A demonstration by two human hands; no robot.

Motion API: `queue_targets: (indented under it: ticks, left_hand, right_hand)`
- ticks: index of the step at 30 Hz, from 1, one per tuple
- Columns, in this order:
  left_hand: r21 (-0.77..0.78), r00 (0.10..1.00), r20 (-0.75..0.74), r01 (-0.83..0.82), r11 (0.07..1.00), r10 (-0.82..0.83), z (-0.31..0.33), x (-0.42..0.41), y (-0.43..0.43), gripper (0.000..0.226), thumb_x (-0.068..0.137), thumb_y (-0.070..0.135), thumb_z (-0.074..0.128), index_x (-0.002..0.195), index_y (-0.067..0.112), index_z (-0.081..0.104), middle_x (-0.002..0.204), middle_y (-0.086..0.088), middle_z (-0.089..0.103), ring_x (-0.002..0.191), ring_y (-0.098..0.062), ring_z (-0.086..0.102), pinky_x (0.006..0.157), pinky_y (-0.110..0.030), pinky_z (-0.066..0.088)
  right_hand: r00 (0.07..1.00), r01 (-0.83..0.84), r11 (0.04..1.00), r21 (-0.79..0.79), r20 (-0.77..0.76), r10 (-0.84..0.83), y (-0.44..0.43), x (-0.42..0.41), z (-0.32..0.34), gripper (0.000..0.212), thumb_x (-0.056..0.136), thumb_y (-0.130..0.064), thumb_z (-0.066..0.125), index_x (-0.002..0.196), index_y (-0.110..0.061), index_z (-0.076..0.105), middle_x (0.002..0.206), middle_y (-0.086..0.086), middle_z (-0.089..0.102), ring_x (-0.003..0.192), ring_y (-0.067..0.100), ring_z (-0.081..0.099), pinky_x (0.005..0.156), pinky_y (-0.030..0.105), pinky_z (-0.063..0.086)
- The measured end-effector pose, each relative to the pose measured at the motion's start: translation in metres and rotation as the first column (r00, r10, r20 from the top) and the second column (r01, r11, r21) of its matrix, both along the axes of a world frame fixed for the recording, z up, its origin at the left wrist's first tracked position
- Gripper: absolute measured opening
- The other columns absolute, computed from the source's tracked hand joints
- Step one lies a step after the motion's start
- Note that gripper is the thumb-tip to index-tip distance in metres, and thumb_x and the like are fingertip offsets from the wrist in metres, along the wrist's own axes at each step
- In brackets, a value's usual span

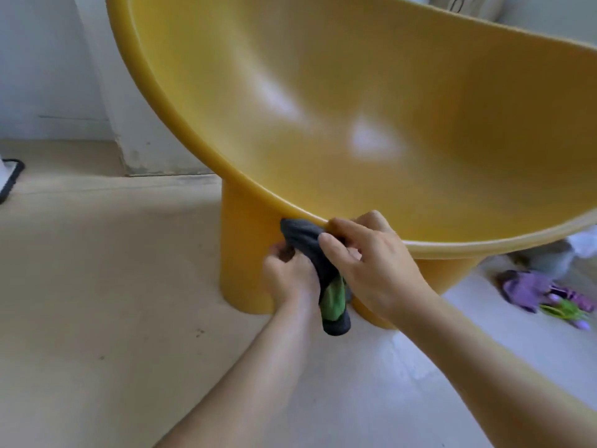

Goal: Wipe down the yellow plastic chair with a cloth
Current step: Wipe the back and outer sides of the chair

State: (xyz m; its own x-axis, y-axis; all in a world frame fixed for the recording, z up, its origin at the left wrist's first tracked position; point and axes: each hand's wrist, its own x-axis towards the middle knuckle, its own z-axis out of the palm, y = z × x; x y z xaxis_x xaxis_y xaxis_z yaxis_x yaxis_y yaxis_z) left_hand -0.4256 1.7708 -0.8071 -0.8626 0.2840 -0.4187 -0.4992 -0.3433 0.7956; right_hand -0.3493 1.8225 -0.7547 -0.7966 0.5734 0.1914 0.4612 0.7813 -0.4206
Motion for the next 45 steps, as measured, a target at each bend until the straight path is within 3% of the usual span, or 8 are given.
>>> queue_targets:
  ticks: [6,12,17,19,25,33,38,45]
  left_hand:
    - [-0.128,0.882,-0.468,-0.133,0.983,0.058,0.013,-0.015,-0.041,0.017,0.070,0.014,0.069,0.075,0.025,0.057,0.071,0.007,0.064,0.063,-0.008,0.060,0.066,-0.031,0.053]
    - [-0.192,0.669,-0.736,-0.351,0.917,0.102,0.019,-0.065,-0.074,0.028,0.071,0.001,0.064,0.072,0.029,0.058,0.074,0.008,0.066,0.071,-0.009,0.066,0.071,-0.033,0.054]
    - [-0.198,-0.127,-0.938,-0.567,0.800,-0.322,0.032,-0.083,-0.086,0.018,0.079,-0.003,0.058,0.085,0.008,0.071,0.087,-0.005,0.069,0.081,-0.027,0.062,0.074,-0.034,0.050]
    - [-0.218,-0.280,-0.843,-0.604,0.767,-0.460,0.043,-0.093,-0.084,0.014,0.084,0.005,0.058,0.092,0.009,0.069,0.089,-0.009,0.068,0.080,-0.033,0.060,0.067,-0.041,0.050]
    - [-0.249,-0.414,-0.706,-0.615,0.748,-0.575,0.034,-0.091,-0.071,0.026,0.088,0.002,0.042,0.101,0.016,0.060,0.097,-0.014,0.061,0.081,-0.032,0.055,0.051,-0.040,0.049]
    - [-0.286,-0.521,-0.392,-0.714,0.639,-0.758,0.026,-0.101,-0.071,0.061,0.080,0.026,0.066,0.138,0.020,0.049,0.128,-0.015,0.057,0.105,-0.035,0.051,0.082,-0.044,0.046]
    - [-0.154,-0.574,-0.282,-0.764,0.627,-0.769,0.040,-0.113,-0.064,0.051,0.087,0.006,0.058,0.136,0.017,0.049,0.112,-0.016,0.061,0.092,-0.036,0.055,0.073,-0.045,0.045]
    - [-0.098,-0.500,-0.141,-0.852,0.515,-0.854,0.053,-0.095,-0.036,0.024,0.079,0.003,0.052,0.099,0.008,0.065,0.070,-0.010,0.056,0.067,-0.029,0.053,0.056,-0.036,0.034]
  right_hand:
    - [0.926,0.008,1.000,0.027,-0.379,0.002,-0.035,0.001,-0.036,0.040,0.087,-0.021,0.066,0.124,-0.032,0.056,0.118,-0.004,0.051,0.100,0.002,0.047,0.077,0.007,0.036]
    - [0.948,0.000,0.995,0.104,-0.317,0.033,-0.042,-0.039,-0.020,0.022,0.088,-0.023,0.062,0.109,-0.026,0.068,0.096,0.000,0.062,0.087,0.023,0.058,0.070,0.036,0.049]
    - [0.984,-0.094,0.944,0.316,-0.117,0.137,0.004,-0.034,0.017,0.017,0.088,-0.025,0.062,0.101,-0.025,0.073,0.093,0.000,0.057,0.091,0.023,0.053,0.071,0.031,0.041]
    - [0.989,-0.049,0.962,0.269,-0.125,0.085,0.015,-0.032,0.020,0.018,0.088,-0.024,0.062,0.102,-0.026,0.073,0.093,-0.002,0.053,0.089,0.018,0.048,0.071,0.027,0.033]
    - [0.993,-0.027,0.985,0.173,-0.106,0.046,0.016,-0.036,0.013,0.017,0.088,-0.018,0.060,0.101,-0.020,0.071,0.090,0.002,0.056,0.093,0.027,0.053,0.076,0.030,0.039]
    - [0.959,-0.274,0.955,0.118,0.115,0.261,0.033,-0.025,0.038,0.015,0.089,-0.017,0.062,0.099,-0.010,0.071,0.090,0.010,0.068,0.087,0.028,0.057,0.077,0.034,0.044]
    - [0.871,-0.480,0.815,0.324,0.285,0.400,0.062,0.009,0.024,0.033,0.081,-0.022,0.073,0.112,-0.017,0.065,0.103,0.005,0.056,0.075,0.022,0.058,0.069,0.028,0.045]
    - [0.863,-0.474,0.525,0.707,0.256,0.435,0.107,0.031,-0.001,0.019,0.086,-0.019,0.062,0.070,-0.008,0.062,0.070,0.010,0.049,0.052,0.027,0.049,0.040,0.035,0.045]
